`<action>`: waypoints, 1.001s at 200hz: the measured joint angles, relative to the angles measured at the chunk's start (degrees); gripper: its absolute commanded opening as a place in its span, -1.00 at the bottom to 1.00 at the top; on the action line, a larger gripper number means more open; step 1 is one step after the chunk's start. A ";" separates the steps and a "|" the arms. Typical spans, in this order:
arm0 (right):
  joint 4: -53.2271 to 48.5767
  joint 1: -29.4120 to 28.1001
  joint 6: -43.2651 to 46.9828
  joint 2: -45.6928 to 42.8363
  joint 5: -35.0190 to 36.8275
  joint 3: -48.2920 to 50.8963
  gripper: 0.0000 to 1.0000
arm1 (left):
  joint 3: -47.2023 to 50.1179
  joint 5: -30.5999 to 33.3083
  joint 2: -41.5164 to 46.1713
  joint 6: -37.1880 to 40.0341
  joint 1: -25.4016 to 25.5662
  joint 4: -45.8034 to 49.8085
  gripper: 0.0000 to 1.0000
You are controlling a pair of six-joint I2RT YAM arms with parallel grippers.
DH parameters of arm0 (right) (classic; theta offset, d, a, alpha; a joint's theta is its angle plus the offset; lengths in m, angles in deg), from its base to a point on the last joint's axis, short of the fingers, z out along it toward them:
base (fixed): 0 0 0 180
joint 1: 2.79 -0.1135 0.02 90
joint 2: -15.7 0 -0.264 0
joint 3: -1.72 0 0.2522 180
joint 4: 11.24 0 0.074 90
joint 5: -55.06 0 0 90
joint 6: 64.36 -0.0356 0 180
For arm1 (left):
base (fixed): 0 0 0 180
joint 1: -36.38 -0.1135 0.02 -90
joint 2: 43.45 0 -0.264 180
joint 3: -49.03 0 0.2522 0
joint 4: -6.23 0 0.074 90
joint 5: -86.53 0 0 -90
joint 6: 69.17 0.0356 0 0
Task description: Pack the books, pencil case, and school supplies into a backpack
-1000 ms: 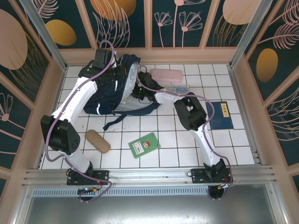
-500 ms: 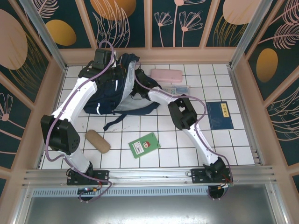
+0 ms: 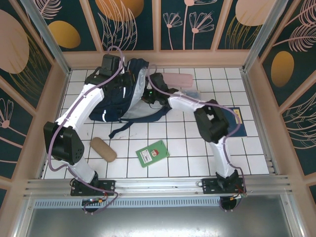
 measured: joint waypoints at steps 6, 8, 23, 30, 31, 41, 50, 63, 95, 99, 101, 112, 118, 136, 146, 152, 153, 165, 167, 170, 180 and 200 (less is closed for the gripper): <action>-0.09 0.46 0.57 -2.51 0.48 2.21 -0.05 | 0.76 -0.37 0.00 0.07 0.07 -0.68 -1.00; 0.00 0.66 0.61 -3.41 0.79 3.08 -0.05 | 0.94 -0.50 0.00 0.09 0.07 -0.92 -1.00; -0.02 2.40 1.60 -9.77 2.60 9.29 -0.02 | 2.69 -1.97 0.00 0.20 0.11 -2.62 -1.00; -0.22 3.45 2.21 -12.59 3.65 12.17 -0.01 | 3.45 -2.62 0.00 0.17 0.11 -3.43 -0.99; -0.24 3.56 2.27 -12.87 3.74 12.44 -0.01 | 3.65 -2.82 0.00 0.17 0.11 -3.56 -0.98; -0.68 5.18 2.97 -16.72 5.73 16.55 0.05 | 4.94 -3.87 0.00 0.11 0.11 -5.16 -0.92; -1.18 6.86 3.80 -19.96 7.13 20.28 0.13 | 6.10 -4.61 -0.02 -0.17 0.11 -6.43 -0.88; -2.34 9.38 4.66 -24.39 9.68 25.51 0.15 | 7.48 -5.86 -0.28 -0.76 0.11 -8.00 -0.76; -5.90 18.16 6.95 -35.23 15.32 37.53 0.24 | 11.06 -8.33 -0.59 -2.19 0.15 -12.48 -0.61; -6.47 19.71 7.39 -36.59 15.85 38.95 0.25 | 11.47 -8.50 -0.61 -2.25 0.17 -12.94 -0.56; -6.51 20.28 7.48 -37.03 16.15 39.39 0.25 | 11.63 -8.59 -0.63 -2.29 0.17 -13.09 -0.55; -7.76 24.17 8.52 -39.93 17.25 42.27 0.25 | 12.52 -9.09 -0.66 -2.97 0.20 -14.47 -0.48; -8.22 26.77 9.05 -41.48 17.77 43.87 0.29 | 12.96 -9.42 -0.66 -3.26 0.17 -15.08 -0.43; -9.01 34.32 10.62 -45.00 18.95 47.71 0.35 | 14.29 -9.92 -0.66 -4.24 0.17 -16.83 -0.19; -9.46 38.32 11.54 -46.03 19.56 49.29 0.36 | 15.02 -10.21 -0.66 -4.48 0.17 -17.64 -0.05; -9.73 40.24 11.96 -46.23 19.69 49.90 0.36 | 15.45 -10.40 -0.66 -4.92 0.17 -18.12 0.02; -9.84 40.79 12.07 -46.23 19.89 50.05 0.37 | 15.52 -10.47 -0.66 -4.87 0.17 -18.18 0.02; -10.47 44.04 12.94 -46.12 20.13 50.84 0.37 | 16.37 -11.08 -0.66 -5.86 0.17 -19.17 0.09; -10.51 44.65 13.00 -46.03 20.20 50.97 0.37 | 16.55 -11.32 -0.66 -5.90 0.17 -19.39 0.09; -10.67 45.42 13.11 -45.99 20.13 51.10 0.37 | 16.74 -11.43 -0.66 -6.29 0.17 -19.58 0.10; -10.86 47.67 13.44 -45.20 19.98 51.25 0.37 | 17.42 -11.96 -0.66 -6.73 0.33 -20.31 0.11; -10.67 51.17 13.73 -41.99 18.64 51.25 0.37 | 18.49 -12.98 -0.66 -8.09 0.92 -21.59 0.13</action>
